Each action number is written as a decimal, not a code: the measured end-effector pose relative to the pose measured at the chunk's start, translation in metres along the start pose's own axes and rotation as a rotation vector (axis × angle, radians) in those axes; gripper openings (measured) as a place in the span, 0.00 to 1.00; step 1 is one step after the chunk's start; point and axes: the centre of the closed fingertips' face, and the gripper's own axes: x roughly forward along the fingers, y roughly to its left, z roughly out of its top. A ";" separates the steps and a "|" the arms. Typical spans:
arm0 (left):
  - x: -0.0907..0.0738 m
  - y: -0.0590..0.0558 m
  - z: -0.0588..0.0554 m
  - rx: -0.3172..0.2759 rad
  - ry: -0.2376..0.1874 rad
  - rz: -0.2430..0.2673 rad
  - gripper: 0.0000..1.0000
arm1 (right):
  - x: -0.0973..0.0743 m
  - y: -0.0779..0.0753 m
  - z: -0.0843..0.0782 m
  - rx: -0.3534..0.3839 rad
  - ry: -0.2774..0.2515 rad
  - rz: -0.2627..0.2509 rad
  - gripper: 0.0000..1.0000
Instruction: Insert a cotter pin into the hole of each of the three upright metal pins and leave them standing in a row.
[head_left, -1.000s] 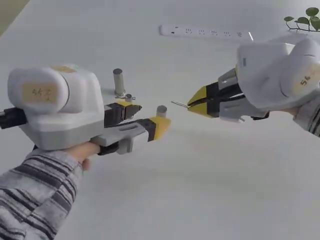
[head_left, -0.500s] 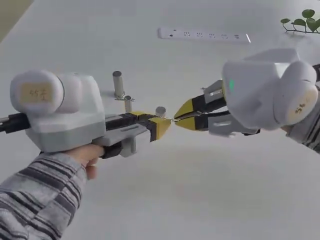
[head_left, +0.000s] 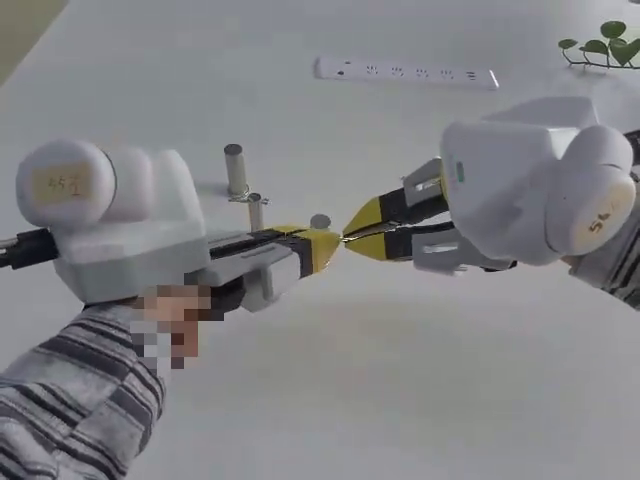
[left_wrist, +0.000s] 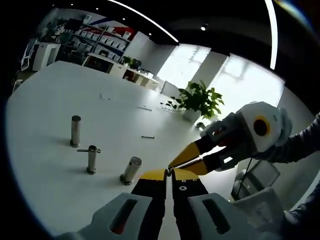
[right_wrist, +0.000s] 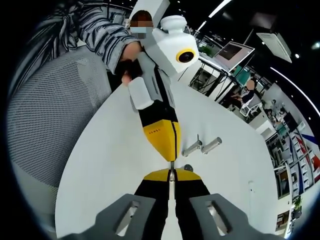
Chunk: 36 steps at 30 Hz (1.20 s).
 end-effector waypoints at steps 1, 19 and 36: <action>0.000 0.000 0.000 0.005 0.001 -0.001 0.00 | 0.000 0.001 0.000 0.014 -0.001 0.003 0.00; -0.006 -0.003 -0.010 0.360 0.086 -0.071 0.00 | 0.004 0.015 -0.013 0.486 -0.100 0.120 0.08; -0.008 -0.022 -0.010 0.405 0.076 -0.178 0.00 | 0.000 0.028 0.001 0.610 -0.197 0.177 0.00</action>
